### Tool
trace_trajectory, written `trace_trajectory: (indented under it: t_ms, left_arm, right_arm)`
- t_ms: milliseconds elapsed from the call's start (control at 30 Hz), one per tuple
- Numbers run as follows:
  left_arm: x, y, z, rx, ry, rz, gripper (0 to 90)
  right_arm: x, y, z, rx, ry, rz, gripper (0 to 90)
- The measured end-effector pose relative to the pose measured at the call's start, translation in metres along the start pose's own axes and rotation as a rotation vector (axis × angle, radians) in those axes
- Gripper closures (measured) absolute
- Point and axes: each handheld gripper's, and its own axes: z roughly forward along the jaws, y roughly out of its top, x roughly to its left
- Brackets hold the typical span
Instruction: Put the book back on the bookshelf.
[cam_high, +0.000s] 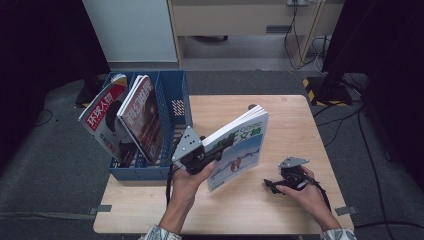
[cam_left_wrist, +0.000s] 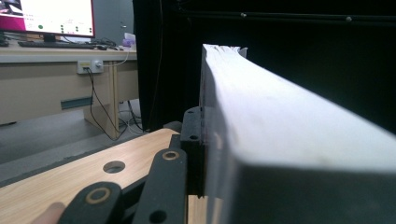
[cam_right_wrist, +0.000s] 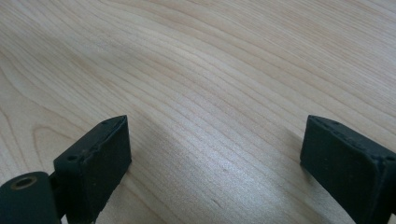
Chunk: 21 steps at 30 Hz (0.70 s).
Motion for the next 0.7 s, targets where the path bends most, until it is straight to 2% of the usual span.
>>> trace_trajectory:
  t_ms: [700]
  left_arm:
    - [0.0013,0.0070,-0.0104,-0.018,0.007,0.002,73.6]
  right_arm:
    - [-0.0002,-0.0003,0.0002,-0.004,-0.003,0.001,8.7]
